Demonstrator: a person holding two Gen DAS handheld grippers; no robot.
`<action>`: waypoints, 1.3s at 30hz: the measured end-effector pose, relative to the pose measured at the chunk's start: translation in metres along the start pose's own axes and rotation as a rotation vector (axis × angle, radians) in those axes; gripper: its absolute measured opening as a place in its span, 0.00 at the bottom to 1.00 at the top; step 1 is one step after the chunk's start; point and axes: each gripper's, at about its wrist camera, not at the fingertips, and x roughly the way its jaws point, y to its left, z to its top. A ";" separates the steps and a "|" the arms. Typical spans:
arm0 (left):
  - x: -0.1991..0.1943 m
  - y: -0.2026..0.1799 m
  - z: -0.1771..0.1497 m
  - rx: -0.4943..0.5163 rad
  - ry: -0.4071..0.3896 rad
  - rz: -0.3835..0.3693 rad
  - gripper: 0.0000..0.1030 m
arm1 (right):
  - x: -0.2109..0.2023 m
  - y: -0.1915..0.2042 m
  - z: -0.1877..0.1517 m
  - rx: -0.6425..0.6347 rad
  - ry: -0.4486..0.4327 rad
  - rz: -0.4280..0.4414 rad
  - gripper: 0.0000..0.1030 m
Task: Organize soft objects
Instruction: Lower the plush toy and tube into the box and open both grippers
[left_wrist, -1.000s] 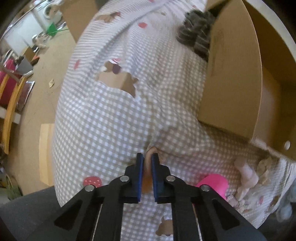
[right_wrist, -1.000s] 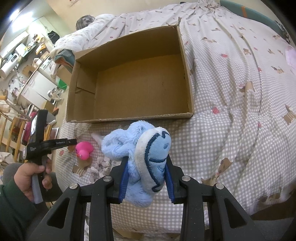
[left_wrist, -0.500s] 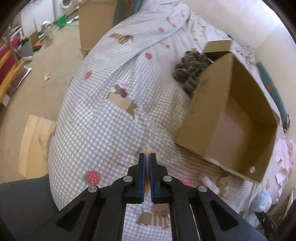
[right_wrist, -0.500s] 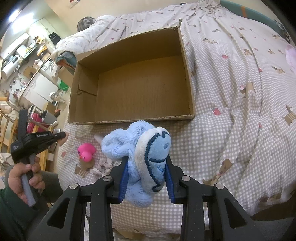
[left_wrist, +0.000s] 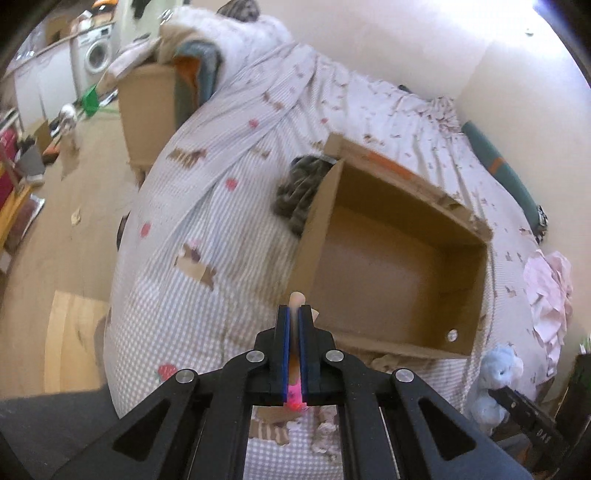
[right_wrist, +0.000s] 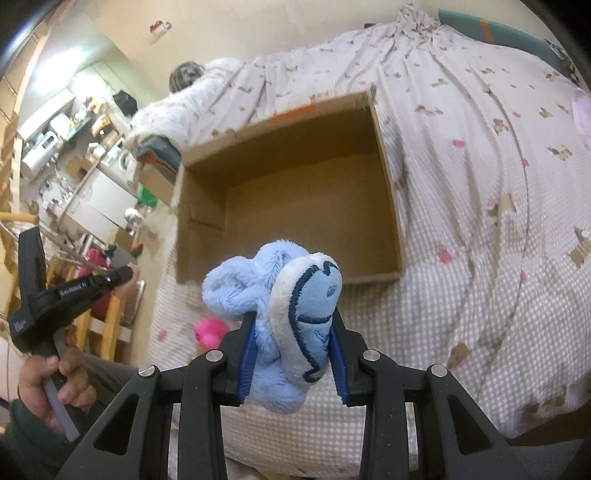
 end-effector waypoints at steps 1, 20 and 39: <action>-0.003 -0.004 0.004 0.013 -0.007 -0.004 0.04 | -0.003 0.002 0.005 0.001 -0.012 0.007 0.35; 0.037 -0.060 0.043 0.154 -0.026 -0.070 0.04 | 0.016 0.004 0.075 -0.010 -0.112 0.017 0.35; 0.110 -0.069 0.019 0.211 0.043 -0.062 0.05 | 0.092 -0.004 0.064 -0.090 0.024 -0.125 0.37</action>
